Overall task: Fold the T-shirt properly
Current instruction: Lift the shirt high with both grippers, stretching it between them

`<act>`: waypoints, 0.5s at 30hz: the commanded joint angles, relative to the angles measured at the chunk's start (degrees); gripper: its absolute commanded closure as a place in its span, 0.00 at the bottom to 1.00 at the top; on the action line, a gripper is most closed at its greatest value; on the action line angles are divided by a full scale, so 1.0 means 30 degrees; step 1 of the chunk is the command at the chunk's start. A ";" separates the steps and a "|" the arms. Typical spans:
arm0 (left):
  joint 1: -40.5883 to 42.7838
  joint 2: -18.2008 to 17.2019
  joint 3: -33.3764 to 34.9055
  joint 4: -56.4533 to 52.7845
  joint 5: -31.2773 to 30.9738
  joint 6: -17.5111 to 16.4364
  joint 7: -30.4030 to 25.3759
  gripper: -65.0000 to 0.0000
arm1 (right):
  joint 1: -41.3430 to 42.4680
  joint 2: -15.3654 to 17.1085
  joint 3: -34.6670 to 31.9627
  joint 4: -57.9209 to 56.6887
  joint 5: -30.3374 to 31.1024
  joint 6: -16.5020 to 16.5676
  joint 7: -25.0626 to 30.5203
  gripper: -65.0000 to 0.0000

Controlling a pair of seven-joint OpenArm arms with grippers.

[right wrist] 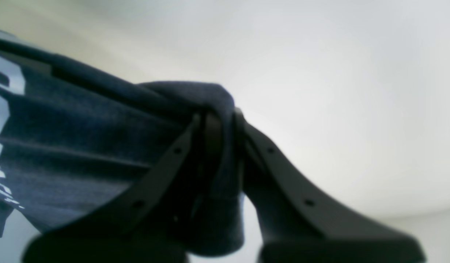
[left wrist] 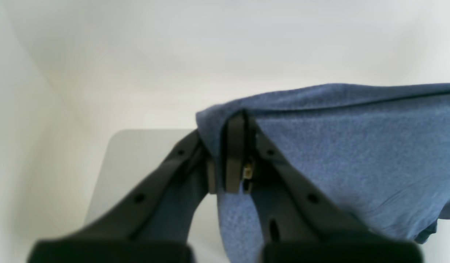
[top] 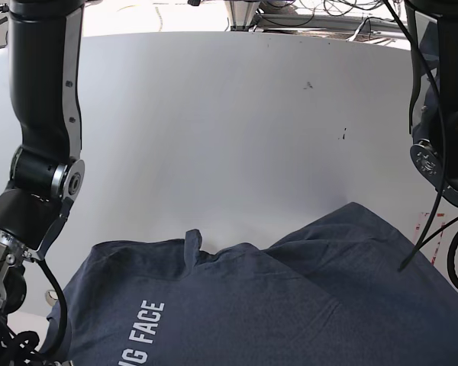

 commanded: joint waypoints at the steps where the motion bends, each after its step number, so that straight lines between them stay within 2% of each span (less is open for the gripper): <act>1: -0.1469 -0.0369 0.0029 0.0313 -0.0078 0.0077 -0.0794 0.99 | 0.1983 0.0335 0.0036 -0.0266 -0.0362 -0.0127 0.0788 0.95; 6: -0.3696 -0.0516 0.0029 0.0225 -0.0020 0.0077 -0.0794 0.99 | 0.3477 0.0335 -0.0052 -0.0383 -0.0362 -0.0127 0.0758 0.95; 10: -0.5190 -0.0897 0.0058 0.0225 -0.0020 0.0575 -0.0794 0.99 | 0.4708 0.0394 -0.0843 -0.0383 -0.0333 -0.0127 0.0729 0.95; 15: -0.6099 -0.1072 0.0586 0.0225 -0.0020 0.0663 -0.0794 0.99 | 0.5177 0.0453 -0.1371 -0.0354 -0.0274 -0.0127 0.0700 0.95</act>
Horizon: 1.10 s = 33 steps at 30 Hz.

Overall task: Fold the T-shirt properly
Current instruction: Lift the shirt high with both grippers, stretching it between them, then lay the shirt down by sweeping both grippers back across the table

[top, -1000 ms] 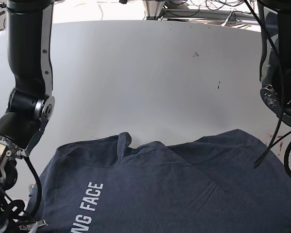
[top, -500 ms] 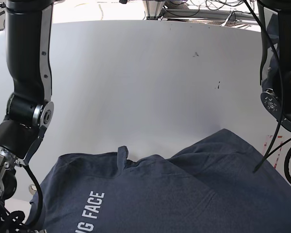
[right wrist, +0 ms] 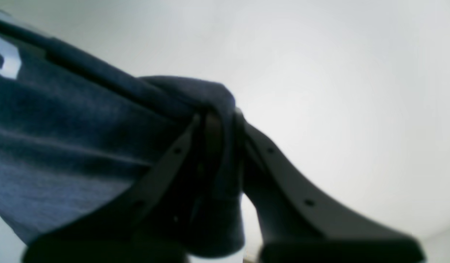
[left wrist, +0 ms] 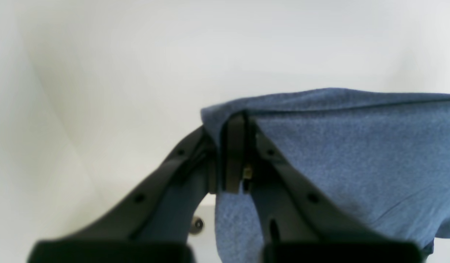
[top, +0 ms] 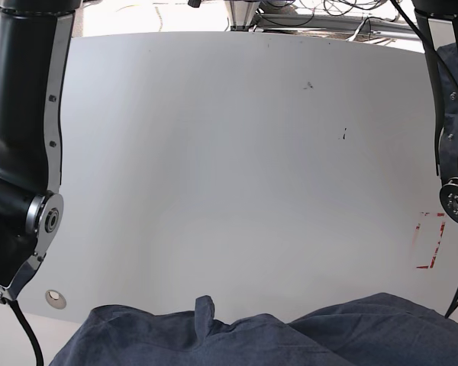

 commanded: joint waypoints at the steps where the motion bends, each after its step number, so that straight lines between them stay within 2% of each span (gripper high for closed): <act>1: -0.0627 -0.0176 0.0529 0.0167 0.0221 0.0138 -0.0503 0.99 | 0.0733 0.0271 -0.0045 0.0186 -0.0449 -0.0105 0.0132 0.95; 7: -0.0070 -0.0206 0.0617 0.0284 0.0162 0.0138 -0.0444 0.99 | 0.0117 0.0564 0.0014 0.0215 -0.0303 -0.0105 -0.0337 0.95; 12: 0.1600 -0.0206 0.0382 0.0431 0.0045 0.0050 -0.0444 0.99 | -0.1934 0.0886 0.0541 0.2149 -0.0303 -0.0105 -0.0572 0.95; 19: 0.5703 -0.0206 -0.1054 0.2277 -0.1333 0.0050 -0.0180 0.99 | -0.6857 0.0857 0.2329 0.6339 -0.0303 -0.0105 -0.1803 0.95; 23: 0.8135 -0.0206 -0.1786 0.3185 -0.2007 0.0050 -0.0005 0.99 | -1.0110 0.0740 0.3296 0.8215 -0.0303 -0.0105 -0.1832 0.95; 27: 1.1358 -0.0206 -0.2900 0.4445 -0.3062 0.0050 0.0288 0.99 | -1.3978 -0.0110 0.4439 1.0120 -0.0068 -0.0105 -0.1832 0.95; 33: 1.6018 -0.0118 -0.4014 0.5969 -0.4790 0.0021 0.0376 0.99 | -1.8520 -0.0901 0.5963 1.1673 0.1661 -0.0105 -0.1803 0.95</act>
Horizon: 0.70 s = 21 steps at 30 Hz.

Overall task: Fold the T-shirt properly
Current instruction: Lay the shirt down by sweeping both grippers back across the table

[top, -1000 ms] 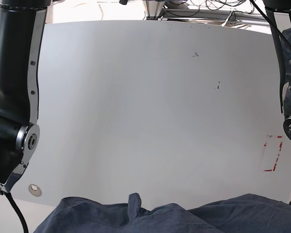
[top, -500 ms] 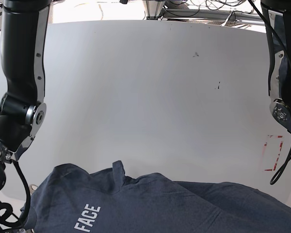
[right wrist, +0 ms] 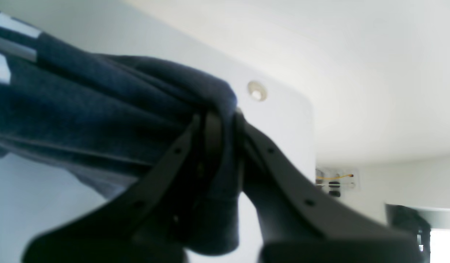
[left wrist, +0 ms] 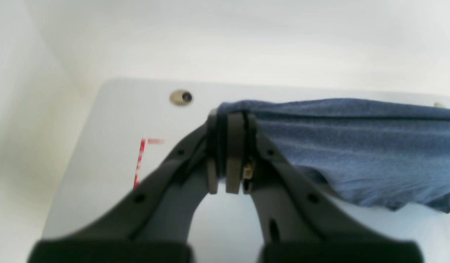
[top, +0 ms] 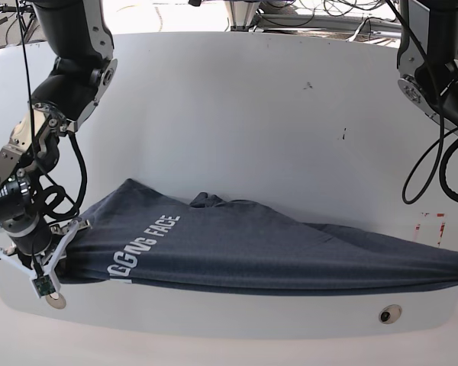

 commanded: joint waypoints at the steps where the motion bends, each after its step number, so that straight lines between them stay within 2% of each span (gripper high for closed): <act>1: 0.1385 -0.0387 -0.0532 0.1118 -0.0646 0.0094 -0.0658 0.99 | -0.1067 0.0016 0.0718 0.0927 0.0248 -0.0076 0.0237 0.95; 10: 0.8242 -0.0153 -0.2818 0.2085 -0.3430 0.0094 -0.0658 0.99 | -0.6517 -0.1303 0.2887 0.1543 0.2183 -0.0076 0.0237 0.95; 21: 1.3487 -0.0241 -0.4254 0.2085 -0.5833 0.0094 -0.0658 0.99 | -1.0825 -0.2035 0.3971 0.1543 0.4263 -0.0076 0.0267 0.95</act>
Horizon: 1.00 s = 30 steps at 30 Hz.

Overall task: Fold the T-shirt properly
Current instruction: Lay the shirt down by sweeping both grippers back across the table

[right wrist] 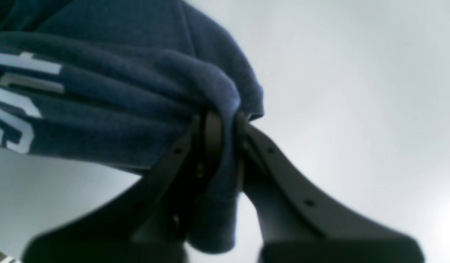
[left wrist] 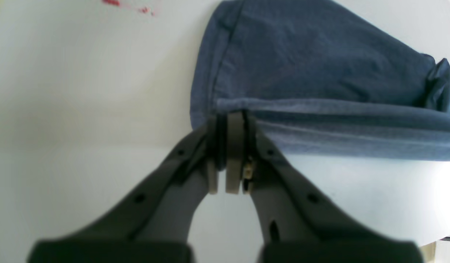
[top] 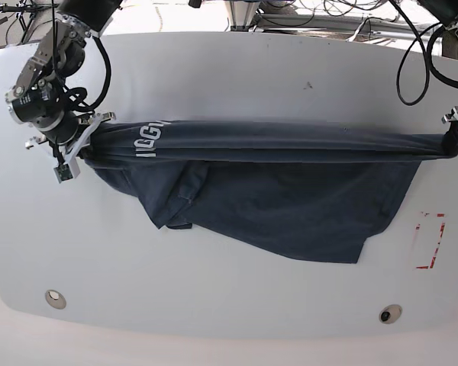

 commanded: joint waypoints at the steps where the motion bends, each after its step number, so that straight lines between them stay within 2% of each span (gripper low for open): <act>1: 0.0666 -0.0503 -0.0298 0.0322 -0.0464 0.0036 -0.0542 0.99 | -0.0634 0.0034 0.0190 0.0363 0.0264 -0.0018 0.0267 0.95; 10: 0.3127 -0.0503 -0.0210 0.0234 -0.0376 0.0036 -0.0542 0.99 | -0.2890 -0.0875 0.0337 0.0363 0.0381 -0.0018 0.0355 0.95; 14: 0.3831 -0.0532 -0.0180 0.0205 -0.0346 0.0036 -0.0542 0.99 | -0.3828 -0.1109 0.0307 0.0363 0.0410 -0.0018 0.1087 0.94; 22: 0.4241 -0.0532 -0.0180 0.0175 0.1676 -0.0023 -0.0542 0.99 | -0.5176 -0.1139 0.0249 0.0245 0.0352 -0.0018 0.1937 0.94; 30: 0.4094 -0.0532 0.0464 0.0175 0.4987 -0.2514 -0.0659 0.99 | -0.6026 -0.1139 0.0249 -0.0253 0.0293 -0.0018 0.2845 0.94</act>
